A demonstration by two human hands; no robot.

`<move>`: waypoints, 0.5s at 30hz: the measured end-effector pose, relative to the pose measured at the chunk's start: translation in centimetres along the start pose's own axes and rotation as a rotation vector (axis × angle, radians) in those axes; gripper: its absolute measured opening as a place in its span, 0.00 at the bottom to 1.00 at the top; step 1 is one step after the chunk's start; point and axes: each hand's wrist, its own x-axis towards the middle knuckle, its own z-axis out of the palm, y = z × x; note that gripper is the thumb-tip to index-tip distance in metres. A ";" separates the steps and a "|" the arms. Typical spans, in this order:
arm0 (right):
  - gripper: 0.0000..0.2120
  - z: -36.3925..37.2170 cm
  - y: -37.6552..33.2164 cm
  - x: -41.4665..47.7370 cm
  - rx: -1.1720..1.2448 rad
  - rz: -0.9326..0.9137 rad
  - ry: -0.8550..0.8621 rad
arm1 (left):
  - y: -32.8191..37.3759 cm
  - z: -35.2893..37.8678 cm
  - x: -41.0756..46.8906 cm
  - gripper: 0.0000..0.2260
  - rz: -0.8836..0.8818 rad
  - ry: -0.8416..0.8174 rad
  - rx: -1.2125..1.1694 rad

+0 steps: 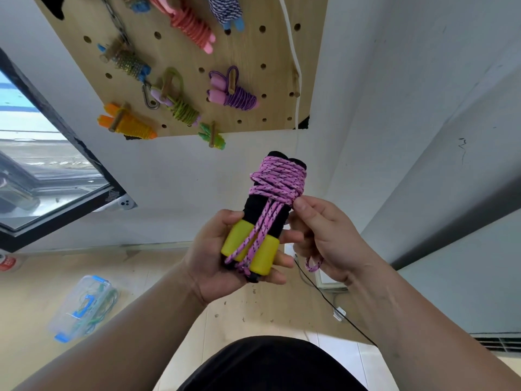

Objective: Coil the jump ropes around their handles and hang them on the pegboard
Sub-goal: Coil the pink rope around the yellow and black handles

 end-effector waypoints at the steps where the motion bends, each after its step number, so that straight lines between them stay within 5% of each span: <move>1: 0.14 0.2 0.0 0.0 0.012 0.015 0.014 | 0.2 0.3 -0.1 0.26 -0.005 0.066 0.073; 5: 0.18 0.4 0.4 0.0 0.029 0.002 0.130 | 0.5 2.3 -0.4 0.19 0.048 0.444 0.399; 10: 0.21 2.0 0.5 0.0 -0.129 -0.047 0.285 | -0.2 4.0 0.5 0.07 0.445 0.857 0.787; 13: 0.15 3.2 0.3 -0.1 -0.197 -0.077 0.383 | -0.6 4.1 1.0 0.05 0.531 0.814 1.015; 15: 0.15 3.5 0.2 -0.1 -0.214 -0.089 0.429 | -0.9 3.8 0.9 0.18 0.493 0.760 1.300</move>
